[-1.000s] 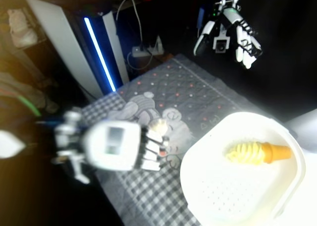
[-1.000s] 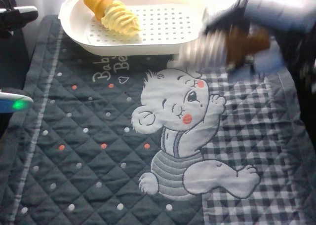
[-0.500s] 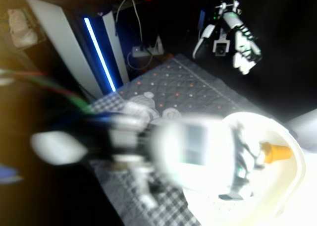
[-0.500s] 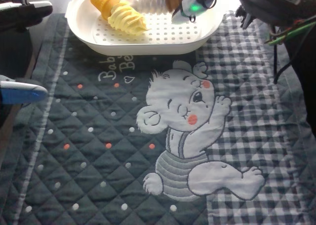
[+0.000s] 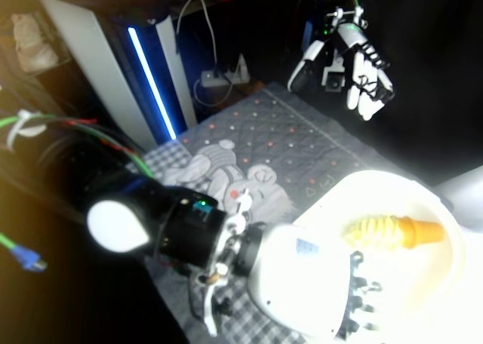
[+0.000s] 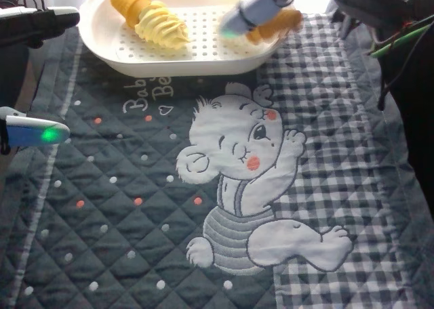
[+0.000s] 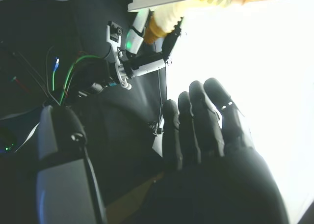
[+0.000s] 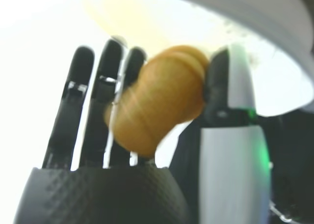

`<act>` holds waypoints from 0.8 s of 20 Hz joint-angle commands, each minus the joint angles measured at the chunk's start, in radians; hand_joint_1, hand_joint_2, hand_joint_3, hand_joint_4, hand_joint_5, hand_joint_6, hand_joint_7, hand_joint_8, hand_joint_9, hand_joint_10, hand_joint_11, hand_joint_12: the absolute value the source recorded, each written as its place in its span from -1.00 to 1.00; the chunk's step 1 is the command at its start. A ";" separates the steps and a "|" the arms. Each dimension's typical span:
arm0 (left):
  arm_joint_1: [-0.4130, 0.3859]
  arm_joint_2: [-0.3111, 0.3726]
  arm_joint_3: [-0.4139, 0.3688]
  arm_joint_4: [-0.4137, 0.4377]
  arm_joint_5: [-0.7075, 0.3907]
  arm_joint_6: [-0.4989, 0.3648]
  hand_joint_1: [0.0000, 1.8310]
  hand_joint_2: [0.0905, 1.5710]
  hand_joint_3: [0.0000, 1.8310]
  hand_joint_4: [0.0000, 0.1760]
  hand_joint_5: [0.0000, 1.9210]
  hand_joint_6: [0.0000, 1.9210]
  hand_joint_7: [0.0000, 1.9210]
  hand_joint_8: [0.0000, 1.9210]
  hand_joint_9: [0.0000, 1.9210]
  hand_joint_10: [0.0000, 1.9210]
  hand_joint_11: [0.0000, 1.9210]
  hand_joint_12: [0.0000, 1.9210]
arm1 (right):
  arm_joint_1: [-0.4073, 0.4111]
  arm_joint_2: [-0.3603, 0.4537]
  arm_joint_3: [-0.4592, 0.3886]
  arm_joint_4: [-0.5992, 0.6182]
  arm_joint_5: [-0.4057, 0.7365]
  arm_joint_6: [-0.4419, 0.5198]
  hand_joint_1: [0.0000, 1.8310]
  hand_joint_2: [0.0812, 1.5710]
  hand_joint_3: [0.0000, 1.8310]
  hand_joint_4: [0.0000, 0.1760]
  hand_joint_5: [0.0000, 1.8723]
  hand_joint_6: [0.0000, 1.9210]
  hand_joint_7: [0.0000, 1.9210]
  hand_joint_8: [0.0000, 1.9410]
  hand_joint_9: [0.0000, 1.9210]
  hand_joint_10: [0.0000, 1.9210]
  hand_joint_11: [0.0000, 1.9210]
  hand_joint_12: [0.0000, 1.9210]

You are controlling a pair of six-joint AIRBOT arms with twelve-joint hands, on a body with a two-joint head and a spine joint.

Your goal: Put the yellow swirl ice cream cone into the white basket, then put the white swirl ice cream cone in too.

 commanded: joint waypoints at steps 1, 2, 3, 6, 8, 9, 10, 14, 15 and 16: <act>-0.004 -0.002 0.003 -0.017 -0.134 -0.009 0.03 -0.10 -1.00 -1.00 -0.54 -1.00 -0.57 -1.00 -0.56 -0.97 -1.00 0.46 | 0.016 0.016 -0.001 0.023 0.151 0.043 -0.36 -0.11 -1.00 1.00 -1.00 -1.00 -0.99 -1.00 -0.92 -1.00 -0.92 -0.95; -0.003 -0.001 0.001 -0.018 -0.137 -0.009 0.02 -0.09 -1.00 -1.00 -0.55 -1.00 -0.57 -1.00 -0.57 -0.98 -1.00 0.46 | 0.016 0.031 -0.009 0.031 0.169 0.055 -0.34 -0.12 -1.00 1.00 -1.00 -1.00 -1.00 -1.00 -0.91 -0.99 -0.86 -0.93; -0.003 0.001 0.000 -0.019 -0.145 -0.009 0.00 -0.08 -0.99 -1.00 -0.56 -1.00 -0.60 -1.00 -0.60 -0.99 -1.00 0.39 | 0.016 0.062 -0.038 0.045 0.198 0.054 -0.29 -0.11 -1.00 1.00 -1.00 -1.00 -1.00 -1.00 -0.98 -1.00 -0.96 -0.98; -0.002 0.018 -0.009 -0.030 -0.195 -0.009 -0.06 -0.08 -1.00 -1.00 -0.64 -1.00 -0.63 -1.00 -0.62 -0.99 -1.00 0.43 | 0.016 0.183 -0.148 0.088 0.318 0.054 -0.41 -0.11 -1.00 1.00 -1.00 -1.00 -1.00 -1.00 -1.00 -1.00 -1.00 -1.00; -0.001 0.023 -0.013 -0.033 -0.211 -0.009 0.06 -0.06 -0.99 -1.00 -0.65 -1.00 -0.70 -1.00 -0.74 -1.00 -1.00 0.21 | 0.016 0.202 -0.178 0.103 0.346 0.054 -0.25 -0.09 -0.99 1.00 -1.00 -1.00 -1.00 -1.00 -1.00 -1.00 -1.00 -1.00; -0.001 0.023 -0.013 -0.033 -0.211 -0.009 0.04 -0.02 -0.97 -1.00 -0.69 -1.00 -0.72 -1.00 -0.75 -1.00 -1.00 0.24 | 0.016 0.202 -0.178 0.103 0.346 0.054 -0.29 -0.08 -0.99 1.00 -1.00 -1.00 -1.00 -1.00 -1.00 -1.00 -1.00 -1.00; 0.005 0.036 -0.021 -0.039 -0.244 -0.009 -0.02 -0.01 -0.96 -1.00 -0.74 -1.00 -0.74 -1.00 -0.77 -1.00 -1.00 0.19 | 0.016 0.244 -0.238 0.137 0.410 0.054 -0.27 -0.07 -0.99 1.00 -1.00 -1.00 -1.00 -1.00 -1.00 -1.00 -1.00 -1.00; 0.039 0.067 -0.049 -0.064 -0.347 -0.006 -0.14 -0.04 -0.94 -0.68 -0.95 -1.00 -0.87 -1.00 -0.77 -0.97 -1.00 0.51 | 0.014 0.402 -0.391 0.222 0.582 0.023 -0.20 -0.13 -1.00 1.00 -1.00 -1.00 -0.95 -0.98 -1.00 -1.00 -1.00 -1.00; 0.049 0.077 -0.059 -0.071 -0.374 -0.006 -0.23 -0.07 -0.92 -0.61 -0.99 -1.00 -0.95 -1.00 -0.83 -0.99 -1.00 0.54 | 0.011 0.441 -0.438 0.238 0.617 -0.006 -0.29 -0.05 -1.00 1.00 -1.00 -1.00 -0.93 -0.99 -0.98 -1.00 -1.00 -1.00; 0.064 0.087 -0.072 -0.078 -0.417 -0.007 -0.25 -0.30 -0.56 -0.65 -1.00 -1.00 -0.98 -1.00 -0.86 -0.98 -1.00 0.58 | 0.002 0.495 -0.507 0.261 0.660 -0.054 -0.32 -0.06 -1.00 1.00 -1.00 -1.00 -0.91 -0.99 -0.95 -0.99 -1.00 -1.00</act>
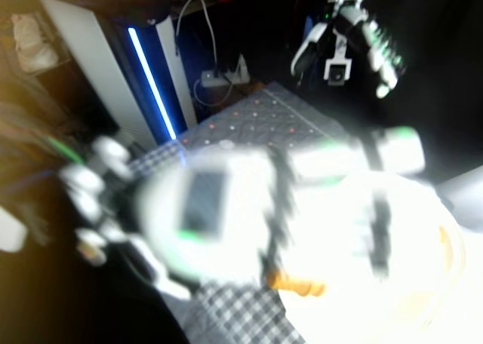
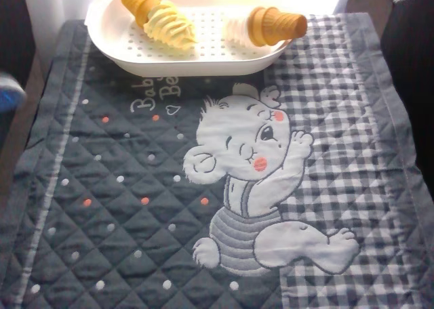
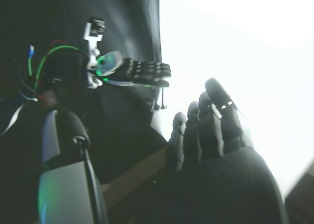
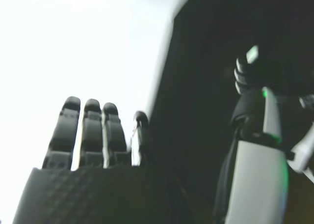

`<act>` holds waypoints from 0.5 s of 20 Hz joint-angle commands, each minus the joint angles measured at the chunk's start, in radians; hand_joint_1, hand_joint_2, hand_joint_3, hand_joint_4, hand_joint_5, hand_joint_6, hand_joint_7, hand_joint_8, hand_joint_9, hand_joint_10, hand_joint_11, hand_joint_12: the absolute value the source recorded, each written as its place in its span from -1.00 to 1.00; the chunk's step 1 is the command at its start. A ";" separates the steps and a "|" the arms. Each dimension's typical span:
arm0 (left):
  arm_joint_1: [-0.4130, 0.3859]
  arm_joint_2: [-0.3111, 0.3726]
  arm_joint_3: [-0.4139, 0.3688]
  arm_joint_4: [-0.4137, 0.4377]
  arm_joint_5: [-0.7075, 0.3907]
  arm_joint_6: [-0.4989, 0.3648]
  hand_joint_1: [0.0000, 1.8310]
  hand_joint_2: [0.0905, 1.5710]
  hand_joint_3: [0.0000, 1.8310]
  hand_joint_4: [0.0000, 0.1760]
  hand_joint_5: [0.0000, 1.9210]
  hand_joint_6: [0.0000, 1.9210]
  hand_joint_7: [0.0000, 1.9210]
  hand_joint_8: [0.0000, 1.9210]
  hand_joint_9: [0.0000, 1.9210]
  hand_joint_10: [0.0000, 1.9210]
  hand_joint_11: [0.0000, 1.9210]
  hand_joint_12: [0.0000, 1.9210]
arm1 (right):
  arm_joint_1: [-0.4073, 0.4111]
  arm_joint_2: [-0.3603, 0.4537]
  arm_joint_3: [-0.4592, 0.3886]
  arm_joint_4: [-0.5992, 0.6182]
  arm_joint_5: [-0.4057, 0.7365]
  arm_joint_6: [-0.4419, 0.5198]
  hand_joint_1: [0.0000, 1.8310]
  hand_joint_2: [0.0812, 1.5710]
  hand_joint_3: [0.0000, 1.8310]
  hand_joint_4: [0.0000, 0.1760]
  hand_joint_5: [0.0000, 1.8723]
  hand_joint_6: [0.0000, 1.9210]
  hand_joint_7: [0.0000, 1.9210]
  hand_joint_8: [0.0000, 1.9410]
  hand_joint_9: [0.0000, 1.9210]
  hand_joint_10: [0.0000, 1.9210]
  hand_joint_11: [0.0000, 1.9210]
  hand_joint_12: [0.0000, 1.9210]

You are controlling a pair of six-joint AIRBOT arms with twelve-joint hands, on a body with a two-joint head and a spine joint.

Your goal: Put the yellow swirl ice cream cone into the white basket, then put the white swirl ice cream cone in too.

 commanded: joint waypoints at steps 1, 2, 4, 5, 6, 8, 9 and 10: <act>0.007 0.003 -0.009 -0.001 -0.187 -0.010 -0.30 -0.52 -0.23 -0.55 -1.00 -1.00 -1.00 -1.00 -0.95 -0.97 -1.00 0.76 | -0.014 0.030 -0.045 0.049 0.169 -0.041 -0.36 -0.04 -1.00 0.76 -1.00 -1.00 -0.88 -0.98 -0.92 -0.98 -1.00 -1.00; 0.035 0.004 -0.015 -0.016 -0.227 -0.020 -0.35 -0.63 -0.03 -0.46 -1.00 -1.00 -1.00 -1.00 -0.99 -0.96 -1.00 0.78 | -0.055 0.066 -0.093 0.078 0.222 -0.071 -0.37 0.01 -0.98 0.86 -1.00 -1.00 -0.88 -0.99 -0.91 -0.98 -1.00 -1.00; 0.067 -0.004 -0.024 -0.035 -0.280 -0.029 -0.53 -0.44 -0.03 -0.81 -1.00 -1.00 -1.00 -1.00 -1.00 -0.99 -1.00 0.98 | -0.164 0.088 -0.136 0.127 0.318 -0.073 -0.25 0.04 -0.99 0.95 -0.87 -0.99 -0.79 -0.99 -0.85 -0.99 -1.00 -1.00; 0.083 -0.014 -0.028 -0.043 -0.304 -0.033 -0.59 -0.25 -0.16 -0.92 -1.00 -1.00 -1.00 -1.00 -0.99 -0.99 -1.00 0.83 | -0.272 0.091 -0.156 0.209 0.414 -0.073 -0.46 0.13 -0.99 0.34 -0.78 -0.99 -0.74 -0.99 -0.80 -0.99 -0.91 -0.96; 0.090 -0.025 -0.029 -0.048 -0.312 -0.043 -0.57 -0.22 -0.23 -0.90 -1.00 -1.00 -1.00 -1.00 -0.98 -0.99 -1.00 0.63 | -0.377 0.097 -0.176 0.295 0.526 -0.073 -0.57 0.16 -0.99 -0.21 -0.82 -1.00 -0.81 -1.00 -0.86 -1.00 -0.91 -0.97; 0.088 -0.043 -0.030 -0.047 -0.313 -0.058 -0.67 -0.11 -0.35 -1.00 -1.00 -1.00 -1.00 -1.00 -0.99 -1.00 -1.00 0.42 | -0.525 0.109 -0.226 0.410 0.681 -0.073 -0.46 0.10 -1.00 0.93 -0.99 -1.00 -0.98 -1.00 -0.94 -1.00 -0.95 -0.98; 0.089 -0.050 -0.029 -0.049 -0.313 -0.068 -0.84 0.02 -0.48 -1.00 -1.00 -1.00 -1.00 -1.00 -0.94 -0.98 -1.00 0.40 | -0.564 0.113 -0.241 0.444 0.726 -0.074 -0.44 0.08 -1.00 0.99 -1.00 -1.00 -1.00 -1.00 -0.99 -1.00 -0.99 -1.00; 0.094 -0.067 -0.024 -0.052 -0.313 -0.091 -0.94 0.14 -0.56 -1.00 -1.00 -1.00 -1.00 -1.00 -0.92 -0.98 -1.00 0.32 | -0.634 0.114 -0.269 0.502 0.809 -0.074 -0.44 0.05 -1.00 1.00 -1.00 -1.00 -0.99 -1.00 -1.00 -1.00 -1.00 -1.00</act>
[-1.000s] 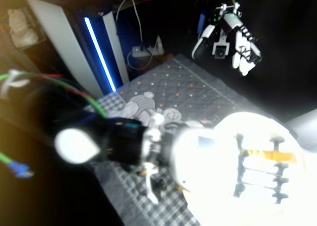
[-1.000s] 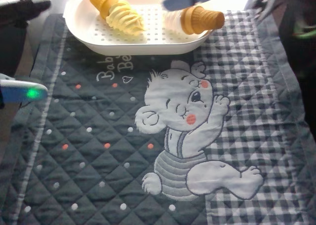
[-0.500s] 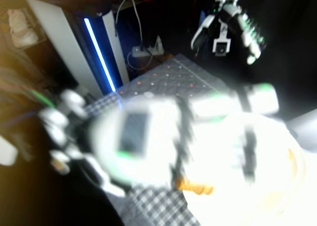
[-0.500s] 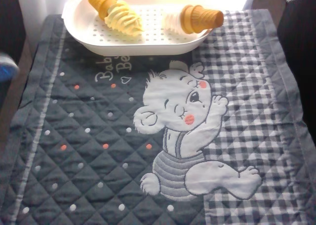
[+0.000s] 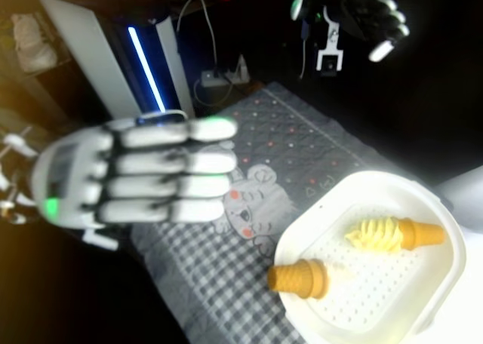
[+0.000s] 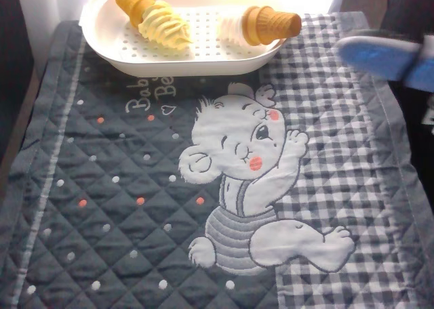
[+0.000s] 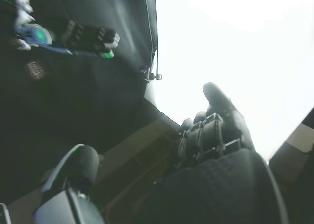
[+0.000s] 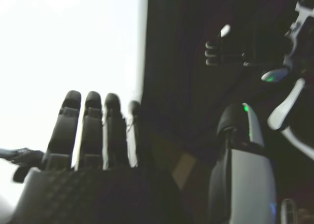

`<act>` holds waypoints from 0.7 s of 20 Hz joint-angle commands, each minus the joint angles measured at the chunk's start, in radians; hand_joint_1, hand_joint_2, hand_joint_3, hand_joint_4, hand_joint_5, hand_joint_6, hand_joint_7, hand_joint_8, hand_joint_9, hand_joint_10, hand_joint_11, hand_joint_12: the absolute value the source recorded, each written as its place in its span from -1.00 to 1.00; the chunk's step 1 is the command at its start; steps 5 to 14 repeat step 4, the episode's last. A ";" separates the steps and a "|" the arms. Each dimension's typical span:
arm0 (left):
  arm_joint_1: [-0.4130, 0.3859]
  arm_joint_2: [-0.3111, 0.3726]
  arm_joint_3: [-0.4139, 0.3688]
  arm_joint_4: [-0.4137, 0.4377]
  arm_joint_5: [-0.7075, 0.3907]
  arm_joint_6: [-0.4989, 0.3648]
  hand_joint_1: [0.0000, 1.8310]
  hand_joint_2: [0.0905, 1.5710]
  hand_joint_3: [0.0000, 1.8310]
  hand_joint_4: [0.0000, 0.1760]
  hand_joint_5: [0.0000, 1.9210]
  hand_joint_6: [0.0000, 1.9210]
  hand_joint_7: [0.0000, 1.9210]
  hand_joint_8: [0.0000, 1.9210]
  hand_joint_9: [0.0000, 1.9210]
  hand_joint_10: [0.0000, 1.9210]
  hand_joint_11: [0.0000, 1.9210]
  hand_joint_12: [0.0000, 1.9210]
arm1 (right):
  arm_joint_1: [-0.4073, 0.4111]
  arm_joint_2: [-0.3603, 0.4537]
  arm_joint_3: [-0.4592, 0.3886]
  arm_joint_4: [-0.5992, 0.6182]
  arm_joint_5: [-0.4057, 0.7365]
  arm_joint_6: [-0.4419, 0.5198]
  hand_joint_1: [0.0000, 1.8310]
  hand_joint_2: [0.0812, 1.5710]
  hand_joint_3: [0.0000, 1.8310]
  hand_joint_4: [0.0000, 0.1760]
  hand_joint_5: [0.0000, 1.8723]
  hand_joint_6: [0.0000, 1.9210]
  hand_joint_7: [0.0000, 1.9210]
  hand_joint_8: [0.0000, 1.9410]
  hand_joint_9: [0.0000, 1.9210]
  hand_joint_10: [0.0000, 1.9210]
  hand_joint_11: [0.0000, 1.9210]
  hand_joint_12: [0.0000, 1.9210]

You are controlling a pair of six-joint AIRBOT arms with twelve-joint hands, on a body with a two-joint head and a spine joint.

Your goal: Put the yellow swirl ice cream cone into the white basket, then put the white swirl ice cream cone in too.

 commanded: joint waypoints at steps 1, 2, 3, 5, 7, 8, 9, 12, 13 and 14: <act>0.000 -0.014 0.005 -0.006 -0.121 -0.024 -0.99 0.30 -0.69 -1.00 -1.00 -1.00 -1.00 -1.00 -0.96 -0.99 -1.00 0.04 | -0.027 0.002 -0.016 0.065 0.219 0.004 -0.39 0.02 -1.00 1.00 -1.00 -1.00 -0.92 -0.99 -0.95 -0.99 -1.00 -1.00; 0.004 -0.022 0.007 -0.011 -0.121 -0.035 -1.00 0.40 -0.78 -1.00 -1.00 -1.00 -1.00 -1.00 -0.99 -1.00 -1.00 -0.39 | -0.046 0.002 -0.025 0.088 0.222 0.004 -0.40 0.01 -1.00 1.00 -0.99 -1.00 -0.90 -0.99 -0.94 -0.99 -0.98 -0.99; 0.009 -0.030 0.009 -0.016 -0.121 -0.050 -1.00 0.44 -0.81 -0.96 -1.00 -1.00 -1.00 -1.00 -1.00 -1.00 -1.00 -0.77 | -0.061 0.002 -0.034 0.105 0.222 0.004 -0.44 0.06 -1.00 0.62 -0.86 -0.98 -0.90 -1.00 -0.91 -0.99 -0.93 -0.97; 0.014 -0.036 0.012 -0.020 -0.121 -0.070 -1.00 0.47 -0.81 -0.72 -1.00 -1.00 -1.00 -1.00 -1.00 -1.00 -1.00 -0.95 | -0.070 -0.003 -0.035 0.115 0.222 0.004 -0.48 0.11 -0.99 0.65 -0.87 -1.00 -0.87 -0.99 -0.88 -0.99 -0.91 -0.97; 0.014 -0.036 0.012 -0.020 -0.121 -0.070 -1.00 0.47 -0.81 -0.72 -1.00 -1.00 -1.00 -1.00 -1.00 -1.00 -1.00 -0.95 | -0.070 -0.003 -0.035 0.115 0.222 0.004 -0.48 0.11 -0.99 0.65 -0.87 -1.00 -0.87 -0.99 -0.88 -0.99 -0.91 -0.97; 0.014 -0.036 0.012 -0.020 -0.121 -0.070 -1.00 0.47 -0.81 -0.72 -1.00 -1.00 -1.00 -1.00 -1.00 -1.00 -1.00 -0.95 | -0.070 -0.003 -0.035 0.115 0.222 0.004 -0.48 0.11 -0.99 0.65 -0.87 -1.00 -0.87 -0.99 -0.88 -0.99 -0.91 -0.97; 0.014 -0.036 0.012 -0.020 -0.121 -0.070 -1.00 0.47 -0.81 -0.72 -1.00 -1.00 -1.00 -1.00 -1.00 -1.00 -1.00 -0.95 | -0.070 -0.003 -0.035 0.115 0.222 0.004 -0.48 0.11 -0.99 0.65 -0.87 -1.00 -0.87 -0.99 -0.88 -0.99 -0.91 -0.97; 0.014 -0.036 0.012 -0.020 -0.121 -0.070 -1.00 0.47 -0.81 -0.72 -1.00 -1.00 -1.00 -1.00 -1.00 -1.00 -1.00 -0.95 | -0.070 -0.003 -0.035 0.115 0.222 0.004 -0.48 0.11 -0.99 0.65 -0.87 -1.00 -0.87 -0.99 -0.88 -0.99 -0.91 -0.97; 0.014 -0.036 0.012 -0.020 -0.121 -0.070 -1.00 0.47 -0.81 -0.72 -1.00 -1.00 -1.00 -1.00 -1.00 -1.00 -1.00 -0.95 | -0.070 -0.003 -0.035 0.115 0.222 0.004 -0.48 0.11 -0.99 0.65 -0.87 -1.00 -0.87 -0.99 -0.88 -0.99 -0.91 -0.97; 0.014 -0.036 0.012 -0.020 -0.121 -0.070 -1.00 0.47 -0.81 -0.72 -1.00 -1.00 -1.00 -1.00 -1.00 -1.00 -1.00 -0.95 | -0.070 -0.003 -0.035 0.115 0.222 0.004 -0.48 0.11 -0.99 0.65 -0.87 -1.00 -0.87 -0.99 -0.88 -0.99 -0.91 -0.97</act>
